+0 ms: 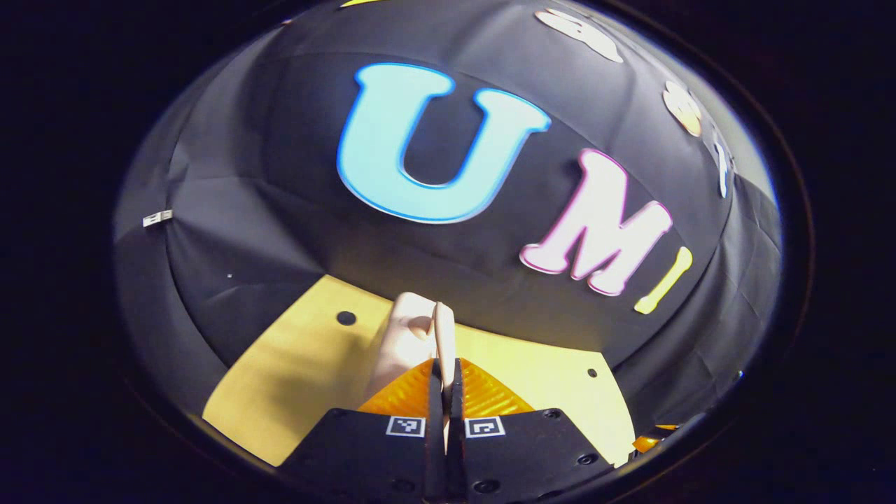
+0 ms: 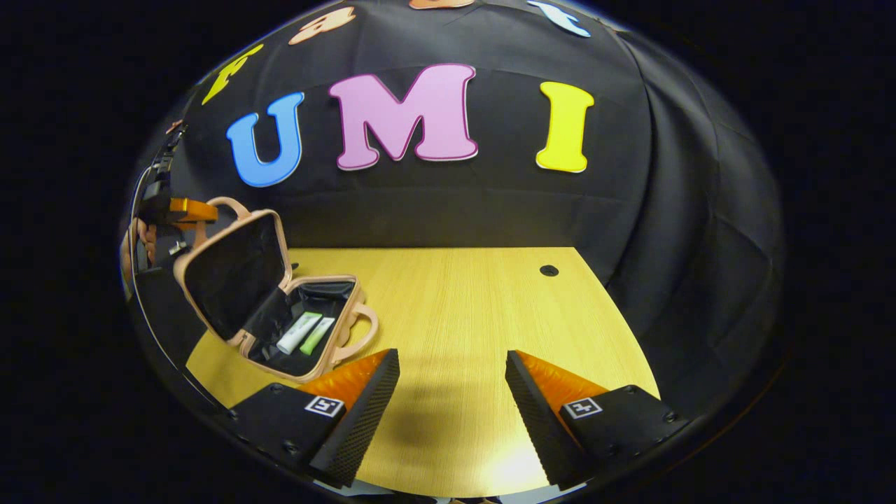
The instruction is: First open the suitcase, pack the skin care products into it, and then close the suitcase.
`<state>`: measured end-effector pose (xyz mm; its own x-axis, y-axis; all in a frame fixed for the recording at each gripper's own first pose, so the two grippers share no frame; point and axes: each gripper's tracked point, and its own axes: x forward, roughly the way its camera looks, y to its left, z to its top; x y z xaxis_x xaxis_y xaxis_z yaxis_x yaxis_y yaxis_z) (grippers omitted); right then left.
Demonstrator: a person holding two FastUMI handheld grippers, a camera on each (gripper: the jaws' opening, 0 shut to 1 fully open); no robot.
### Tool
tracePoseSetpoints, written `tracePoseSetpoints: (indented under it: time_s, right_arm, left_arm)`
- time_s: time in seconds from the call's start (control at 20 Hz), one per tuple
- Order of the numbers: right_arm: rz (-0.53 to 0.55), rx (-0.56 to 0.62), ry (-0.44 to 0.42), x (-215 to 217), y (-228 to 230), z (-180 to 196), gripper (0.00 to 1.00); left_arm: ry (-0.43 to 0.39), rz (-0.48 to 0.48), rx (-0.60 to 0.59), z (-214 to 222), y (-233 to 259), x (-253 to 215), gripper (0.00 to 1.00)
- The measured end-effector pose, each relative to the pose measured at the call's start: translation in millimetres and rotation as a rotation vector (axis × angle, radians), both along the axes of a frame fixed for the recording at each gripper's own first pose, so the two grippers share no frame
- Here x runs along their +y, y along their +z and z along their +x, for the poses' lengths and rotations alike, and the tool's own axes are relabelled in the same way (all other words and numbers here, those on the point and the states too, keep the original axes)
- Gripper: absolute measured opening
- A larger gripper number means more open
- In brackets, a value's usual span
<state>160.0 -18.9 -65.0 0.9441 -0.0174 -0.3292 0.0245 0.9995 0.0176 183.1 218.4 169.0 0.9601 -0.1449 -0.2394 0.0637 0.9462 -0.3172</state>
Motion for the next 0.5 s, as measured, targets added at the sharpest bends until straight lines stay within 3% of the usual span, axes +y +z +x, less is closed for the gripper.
tracePoseSetpoints:
  time_s: [0.3,0.5]
  right_arm:
    - [0.06,0.039,0.011,-55.1,-19.5,-7.7,0.97]
    - [0.048,0.054,0.049,-87.6,-28.1,-14.5,0.97]
  left_arm:
    - [-0.078,0.037,0.1,11.9,-79.6,-140.0,0.06]
    - [-0.082,0.135,0.203,25.6,-162.0,-196.3,0.06]
